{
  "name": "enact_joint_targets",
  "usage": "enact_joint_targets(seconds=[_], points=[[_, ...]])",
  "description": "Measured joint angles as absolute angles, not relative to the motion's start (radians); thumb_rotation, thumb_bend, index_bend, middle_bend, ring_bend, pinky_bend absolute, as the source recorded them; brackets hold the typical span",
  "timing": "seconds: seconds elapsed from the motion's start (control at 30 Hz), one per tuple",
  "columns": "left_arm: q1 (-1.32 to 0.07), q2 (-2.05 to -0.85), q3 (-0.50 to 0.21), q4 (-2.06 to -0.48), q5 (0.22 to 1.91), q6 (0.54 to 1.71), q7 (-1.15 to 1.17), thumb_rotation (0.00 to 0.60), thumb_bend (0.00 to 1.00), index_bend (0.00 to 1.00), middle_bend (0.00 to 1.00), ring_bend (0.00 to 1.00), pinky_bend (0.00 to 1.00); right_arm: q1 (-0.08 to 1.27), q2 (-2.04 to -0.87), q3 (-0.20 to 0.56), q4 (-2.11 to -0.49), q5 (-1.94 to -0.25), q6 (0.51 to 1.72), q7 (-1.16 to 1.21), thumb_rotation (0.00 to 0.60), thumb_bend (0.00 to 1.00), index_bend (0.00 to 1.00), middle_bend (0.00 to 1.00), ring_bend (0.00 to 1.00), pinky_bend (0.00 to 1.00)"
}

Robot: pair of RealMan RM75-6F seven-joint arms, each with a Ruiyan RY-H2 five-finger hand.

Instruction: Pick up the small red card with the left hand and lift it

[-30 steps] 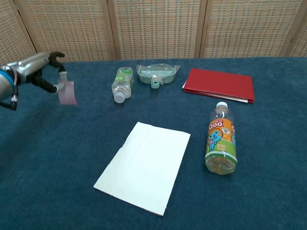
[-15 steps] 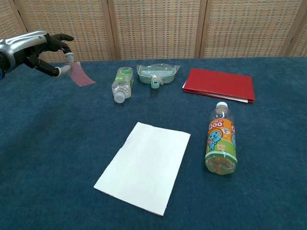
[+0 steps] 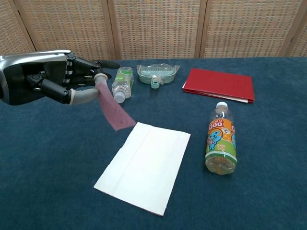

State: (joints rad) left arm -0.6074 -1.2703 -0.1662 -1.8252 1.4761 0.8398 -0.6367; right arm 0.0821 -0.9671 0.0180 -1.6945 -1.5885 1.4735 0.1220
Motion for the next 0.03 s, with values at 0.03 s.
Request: enact_joint_targets(seconds=[0.03], points=[[-0.613, -1.267, -0.161, -1.830, 1.478, 0.831, -0.653, 0.600, 0.50, 0.67, 0.00, 0.00, 0.00, 0.082, -0.967, 0.018, -1.694, -1.589, 1.474, 0.124, 0.600, 0.00, 0.00, 0.00, 0.00, 0.00]])
